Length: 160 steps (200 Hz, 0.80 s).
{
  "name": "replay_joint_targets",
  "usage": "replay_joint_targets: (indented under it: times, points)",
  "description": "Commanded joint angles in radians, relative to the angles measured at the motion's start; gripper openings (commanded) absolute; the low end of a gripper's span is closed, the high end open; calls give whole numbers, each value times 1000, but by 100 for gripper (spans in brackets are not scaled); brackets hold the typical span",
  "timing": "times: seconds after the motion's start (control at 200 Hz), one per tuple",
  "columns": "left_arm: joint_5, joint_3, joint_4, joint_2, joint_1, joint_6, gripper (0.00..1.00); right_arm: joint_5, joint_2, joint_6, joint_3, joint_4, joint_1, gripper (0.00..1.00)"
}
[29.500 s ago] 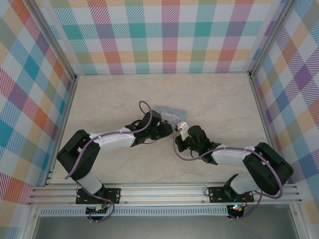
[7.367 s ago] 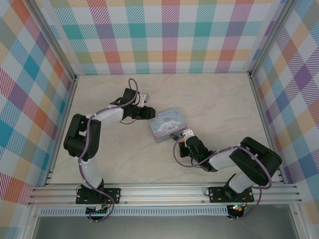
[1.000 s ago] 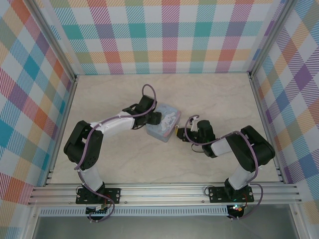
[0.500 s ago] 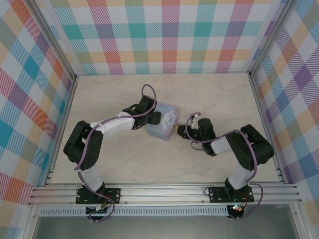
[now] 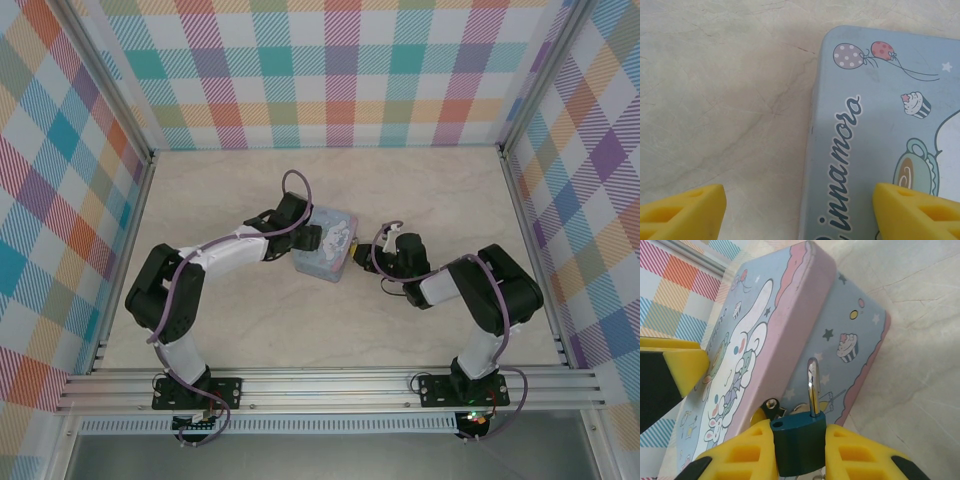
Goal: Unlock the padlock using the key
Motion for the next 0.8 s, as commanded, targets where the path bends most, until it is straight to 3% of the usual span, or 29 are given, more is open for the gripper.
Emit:
replay_joint_targets:
  times: [0.0, 0.345, 0.795]
  points:
    - [-37, -57, -179, 7, 33, 30, 77, 24, -38, -16, 6, 16, -12, 0]
    - [61, 0, -164, 26, 132, 112, 79, 36, -281, -185, -63, -315, -21, 0]
    - [187, 277, -221, 248, 141, 252, 79, -14, -518, -237, -64, -682, -21, 0]
